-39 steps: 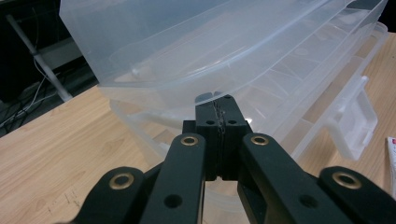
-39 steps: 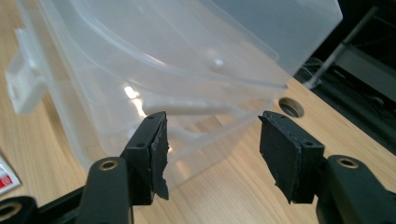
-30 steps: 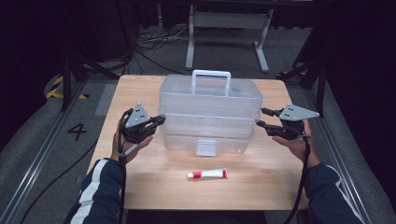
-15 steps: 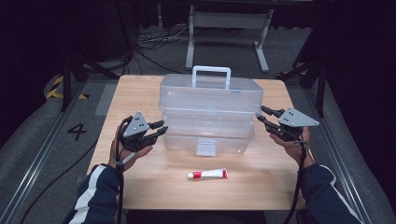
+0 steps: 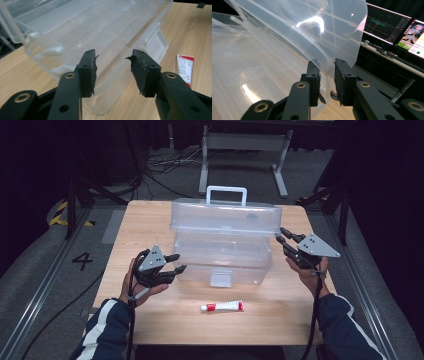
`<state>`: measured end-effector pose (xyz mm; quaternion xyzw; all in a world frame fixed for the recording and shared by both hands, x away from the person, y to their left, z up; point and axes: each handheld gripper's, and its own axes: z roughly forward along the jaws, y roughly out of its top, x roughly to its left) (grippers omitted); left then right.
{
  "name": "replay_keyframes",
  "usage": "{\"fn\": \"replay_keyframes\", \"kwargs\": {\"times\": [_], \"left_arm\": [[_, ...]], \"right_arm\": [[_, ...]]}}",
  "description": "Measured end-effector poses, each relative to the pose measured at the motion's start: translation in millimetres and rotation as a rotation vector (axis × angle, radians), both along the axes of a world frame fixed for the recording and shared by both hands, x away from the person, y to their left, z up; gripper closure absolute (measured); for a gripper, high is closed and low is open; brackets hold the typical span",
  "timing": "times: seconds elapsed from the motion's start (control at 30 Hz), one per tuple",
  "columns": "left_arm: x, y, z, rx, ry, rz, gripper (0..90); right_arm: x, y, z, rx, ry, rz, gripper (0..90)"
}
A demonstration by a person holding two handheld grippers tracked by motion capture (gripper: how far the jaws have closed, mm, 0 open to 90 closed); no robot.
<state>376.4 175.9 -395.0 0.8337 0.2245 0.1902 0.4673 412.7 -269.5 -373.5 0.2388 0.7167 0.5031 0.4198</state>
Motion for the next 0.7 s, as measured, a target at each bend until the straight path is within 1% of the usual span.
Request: {"fn": "replay_keyframes", "kwargs": {"times": [0.07,0.13,0.2,0.23,0.3,0.37,0.4,0.57,0.7], "left_arm": [[0.5,-4.1,-2.5,0.028,0.0,-0.006,53.2],[0.6,-7.4,-4.8,0.04,0.001,-0.02,51.7],[1.1,-10.4,-6.4,0.063,-0.004,-0.018,50.4],[1.6,-11.1,-7.1,0.067,-0.003,-0.019,49.8],[2.4,-12.7,-8.4,0.063,-0.002,-0.02,49.1],[2.9,-14.3,-8.9,0.072,-0.005,-0.02,48.3],[3.6,-15.1,-9.6,0.063,0.0,-0.025,47.9],[5.5,-18.3,-11.1,0.07,0.008,-0.042,47.9],[8.3,-23.3,-13.0,0.084,0.014,-0.058,48.0]], "right_arm": [[0.4,1.1,0.0,0.009,-0.006,-0.012,75.7],[0.2,2.9,0.5,0.01,-0.018,-0.03,76.3],[-0.5,4.8,1.0,0.006,-0.032,-0.05,77.4],[-0.6,5.8,1.3,0.008,-0.035,-0.055,77.5],[-0.5,8.0,2.3,0.008,-0.05,-0.074,78.2],[0.4,8.7,3.3,0.013,-0.051,-0.077,78.7],[0.9,8.7,4.2,0.009,-0.053,-0.084,78.9],[3.0,9.5,6.4,0.02,-0.052,-0.09,79.1],[5.2,10.2,8.6,0.025,-0.055,-0.095,79.5]]}}
